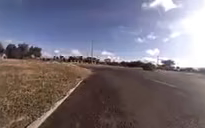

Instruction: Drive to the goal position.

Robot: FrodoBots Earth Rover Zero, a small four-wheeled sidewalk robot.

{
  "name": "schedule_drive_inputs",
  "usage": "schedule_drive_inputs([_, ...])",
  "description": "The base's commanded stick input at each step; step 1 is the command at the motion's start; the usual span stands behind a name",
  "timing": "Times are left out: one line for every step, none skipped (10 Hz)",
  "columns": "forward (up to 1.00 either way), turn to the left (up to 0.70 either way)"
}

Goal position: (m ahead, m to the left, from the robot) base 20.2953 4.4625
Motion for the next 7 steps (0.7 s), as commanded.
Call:
schedule_drive_inputs([0.45,0.00])
schedule_drive_inputs([0.45,0.00])
schedule_drive_inputs([0.45,-0.07])
schedule_drive_inputs([0.45,-0.20])
schedule_drive_inputs([0.45,-0.27])
schedule_drive_inputs([0.45,-0.27])
schedule_drive_inputs([0.45,-0.27])
